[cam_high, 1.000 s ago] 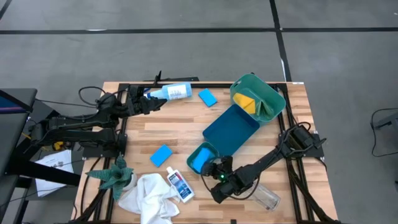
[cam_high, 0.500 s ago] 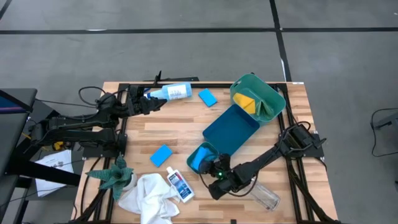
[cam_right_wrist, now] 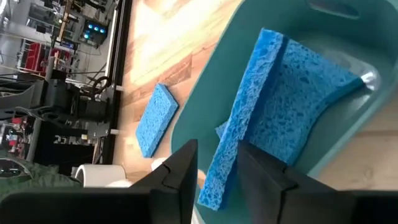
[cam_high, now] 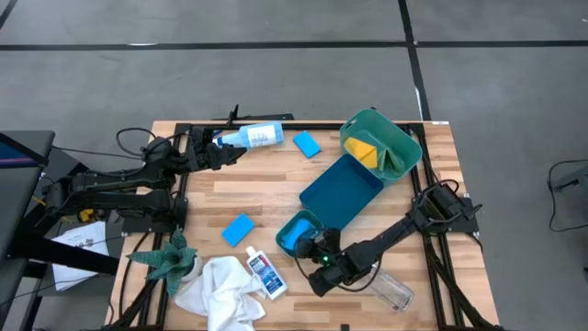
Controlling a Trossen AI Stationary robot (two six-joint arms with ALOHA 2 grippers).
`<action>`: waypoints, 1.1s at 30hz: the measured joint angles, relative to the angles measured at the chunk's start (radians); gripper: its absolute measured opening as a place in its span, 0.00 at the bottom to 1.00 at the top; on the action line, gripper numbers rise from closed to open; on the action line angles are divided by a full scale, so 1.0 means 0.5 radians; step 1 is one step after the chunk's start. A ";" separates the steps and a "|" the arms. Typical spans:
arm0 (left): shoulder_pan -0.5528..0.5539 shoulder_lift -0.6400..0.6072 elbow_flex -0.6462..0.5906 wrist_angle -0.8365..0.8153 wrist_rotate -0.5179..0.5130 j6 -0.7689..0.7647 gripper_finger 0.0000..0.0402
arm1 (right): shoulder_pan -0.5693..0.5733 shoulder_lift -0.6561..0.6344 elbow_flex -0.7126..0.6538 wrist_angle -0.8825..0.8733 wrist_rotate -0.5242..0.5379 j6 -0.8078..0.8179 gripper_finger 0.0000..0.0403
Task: Pick & Place Kitchen Items
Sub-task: Put the blue sponge into the bottom green bin, then put the bottom light blue sponge into the bottom green bin
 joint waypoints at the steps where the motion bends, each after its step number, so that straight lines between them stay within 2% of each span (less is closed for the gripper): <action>1: -0.001 0.000 0.000 0.000 -0.001 0.000 0.29 | 0.005 0.000 0.000 0.001 -0.005 0.003 0.28; 5: 0.000 0.000 0.000 0.000 -0.002 0.000 0.29 | 0.024 0.000 0.000 0.010 -0.060 0.020 0.30; 16: -0.001 -0.001 0.000 -0.002 -0.011 0.001 0.29 | 0.074 -0.001 0.000 0.115 -0.036 0.047 0.32; 28: -0.001 0.000 0.000 -0.004 0.078 0.012 0.29 | 0.181 -0.009 0.159 0.108 0.597 -0.026 0.32; 33: 0.000 0.000 0.000 -0.011 0.141 0.020 0.29 | 0.269 -0.120 0.197 0.089 0.994 -0.307 0.32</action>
